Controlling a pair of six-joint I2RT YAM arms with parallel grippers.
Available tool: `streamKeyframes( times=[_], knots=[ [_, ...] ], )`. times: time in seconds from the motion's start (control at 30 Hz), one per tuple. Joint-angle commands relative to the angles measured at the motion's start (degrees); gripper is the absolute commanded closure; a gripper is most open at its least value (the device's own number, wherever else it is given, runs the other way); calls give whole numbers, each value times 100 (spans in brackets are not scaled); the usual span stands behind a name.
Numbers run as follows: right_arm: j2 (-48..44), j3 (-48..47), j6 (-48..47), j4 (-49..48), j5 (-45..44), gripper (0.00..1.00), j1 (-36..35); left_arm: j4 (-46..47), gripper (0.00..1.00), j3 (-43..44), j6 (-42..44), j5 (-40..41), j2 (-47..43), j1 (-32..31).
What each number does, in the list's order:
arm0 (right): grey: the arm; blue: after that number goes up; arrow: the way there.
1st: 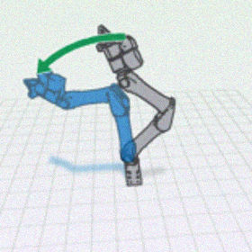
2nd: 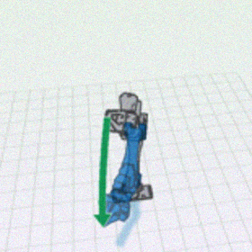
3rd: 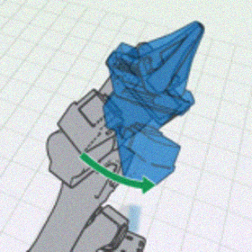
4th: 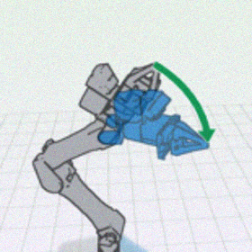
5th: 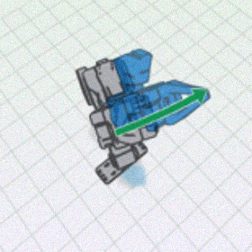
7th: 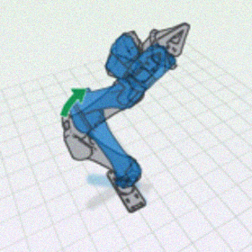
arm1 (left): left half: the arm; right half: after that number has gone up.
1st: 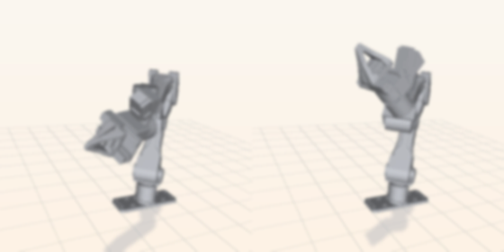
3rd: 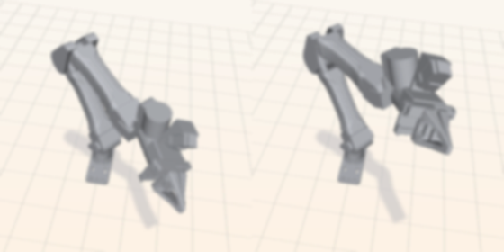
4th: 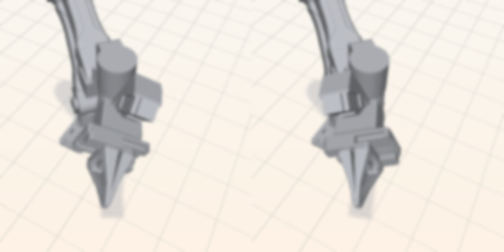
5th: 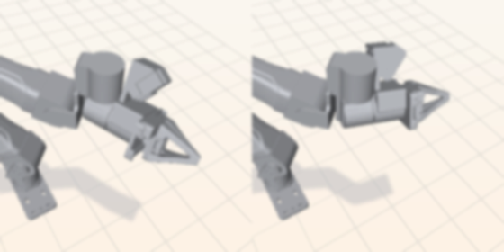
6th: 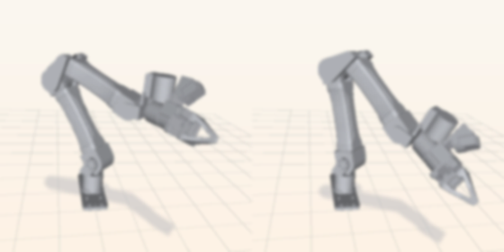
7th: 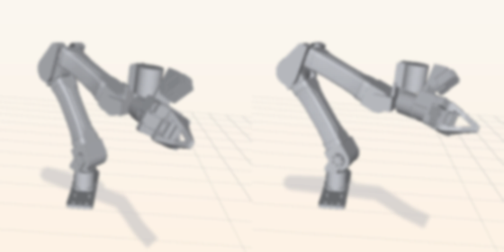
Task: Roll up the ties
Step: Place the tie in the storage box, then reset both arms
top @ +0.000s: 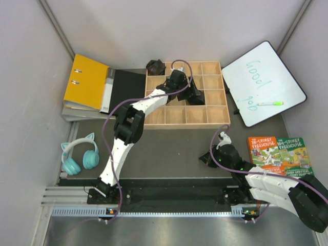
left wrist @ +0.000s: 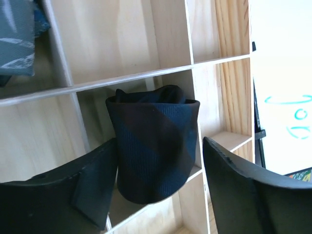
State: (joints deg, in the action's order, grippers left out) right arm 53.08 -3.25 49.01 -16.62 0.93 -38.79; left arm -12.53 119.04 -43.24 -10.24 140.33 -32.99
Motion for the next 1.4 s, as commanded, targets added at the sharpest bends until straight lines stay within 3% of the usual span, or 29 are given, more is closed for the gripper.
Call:
streamKeyframes(
  times=[0.0, 0.1, 0.23, 0.5, 0.93, 1.2, 1.37],
  knots=[
    [62, -18, -111, -140, -75, 100, 55, -1268, 22, -22, 369, 847, -234, 188],
    [88, -18, -111, -140, -75, 100, 55, -1558, 17, -30, 352, 971, -392, 205],
    [124, -44, -129, -131, -67, 100, 64, -1787, 1, 22, 396, 971, -638, 214],
    [264, -106, -147, -131, -40, 100, 64, -1920, 1, -214, 536, 1182, -1296, 241],
    [440, -194, -164, -131, -14, 100, 64, -1322, 1, -3015, 765, 1191, -3511, 241],
    [580, -255, -164, -104, 30, 100, 55, -1979, 1, -4151, 1230, 1085, -4785, 241],
    [686, -308, -164, -104, 83, 100, 55, -2490, 1, -4732, 1661, 1542, -5603, 241]
  ],
)
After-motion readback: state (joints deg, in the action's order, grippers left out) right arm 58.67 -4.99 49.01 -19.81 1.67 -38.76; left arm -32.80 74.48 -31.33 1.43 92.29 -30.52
